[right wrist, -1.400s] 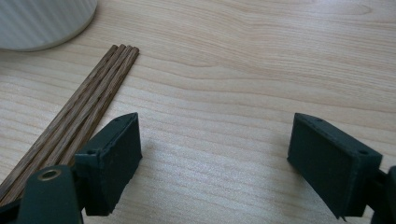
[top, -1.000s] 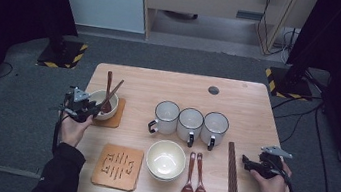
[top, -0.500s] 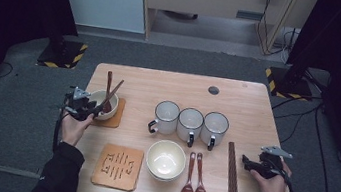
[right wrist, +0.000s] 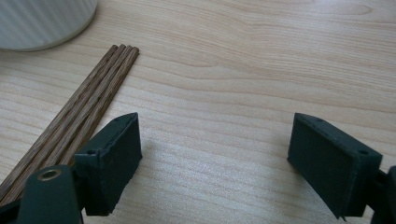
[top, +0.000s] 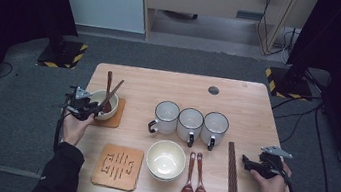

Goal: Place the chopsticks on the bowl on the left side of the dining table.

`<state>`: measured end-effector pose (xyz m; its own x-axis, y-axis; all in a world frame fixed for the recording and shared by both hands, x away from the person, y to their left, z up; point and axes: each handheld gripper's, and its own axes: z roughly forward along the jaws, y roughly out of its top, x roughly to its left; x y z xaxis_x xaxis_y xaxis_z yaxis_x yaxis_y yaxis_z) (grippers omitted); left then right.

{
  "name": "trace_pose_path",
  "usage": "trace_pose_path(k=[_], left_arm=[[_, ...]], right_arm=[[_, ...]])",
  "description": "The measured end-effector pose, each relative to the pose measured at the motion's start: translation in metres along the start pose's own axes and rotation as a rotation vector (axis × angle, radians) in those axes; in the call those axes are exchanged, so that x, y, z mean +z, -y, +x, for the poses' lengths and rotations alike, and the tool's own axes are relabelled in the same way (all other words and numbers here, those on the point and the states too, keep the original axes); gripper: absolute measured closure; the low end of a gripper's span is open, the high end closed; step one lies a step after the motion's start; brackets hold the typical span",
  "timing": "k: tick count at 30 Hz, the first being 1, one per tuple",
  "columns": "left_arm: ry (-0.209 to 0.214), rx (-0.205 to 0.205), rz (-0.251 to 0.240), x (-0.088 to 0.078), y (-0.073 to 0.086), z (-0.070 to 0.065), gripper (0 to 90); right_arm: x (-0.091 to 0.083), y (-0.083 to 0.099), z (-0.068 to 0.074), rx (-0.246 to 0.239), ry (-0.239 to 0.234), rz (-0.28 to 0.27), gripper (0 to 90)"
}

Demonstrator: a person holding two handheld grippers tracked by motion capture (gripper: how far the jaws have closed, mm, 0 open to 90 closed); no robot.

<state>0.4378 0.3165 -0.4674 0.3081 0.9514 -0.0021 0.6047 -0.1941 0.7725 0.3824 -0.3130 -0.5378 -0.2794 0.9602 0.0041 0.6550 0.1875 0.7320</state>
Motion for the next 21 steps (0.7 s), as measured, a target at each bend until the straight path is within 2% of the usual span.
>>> trace_pose_path(k=[8,16,21], left_arm=[[0.004,-0.003,0.007,0.0022,0.0003,0.0017,76.5],[0.014,0.007,0.007,0.0039,-0.0013,0.0028,77.5],[0.039,0.024,0.005,0.0036,-0.0012,0.0012,77.5]], right_arm=[[0.0000,0.0000,0.0000,0.000,0.000,0.000,17.3],[0.0000,0.0000,0.0000,0.000,0.000,0.000,17.3],[0.0000,0.0000,0.0000,0.000,0.000,0.000,17.3]])
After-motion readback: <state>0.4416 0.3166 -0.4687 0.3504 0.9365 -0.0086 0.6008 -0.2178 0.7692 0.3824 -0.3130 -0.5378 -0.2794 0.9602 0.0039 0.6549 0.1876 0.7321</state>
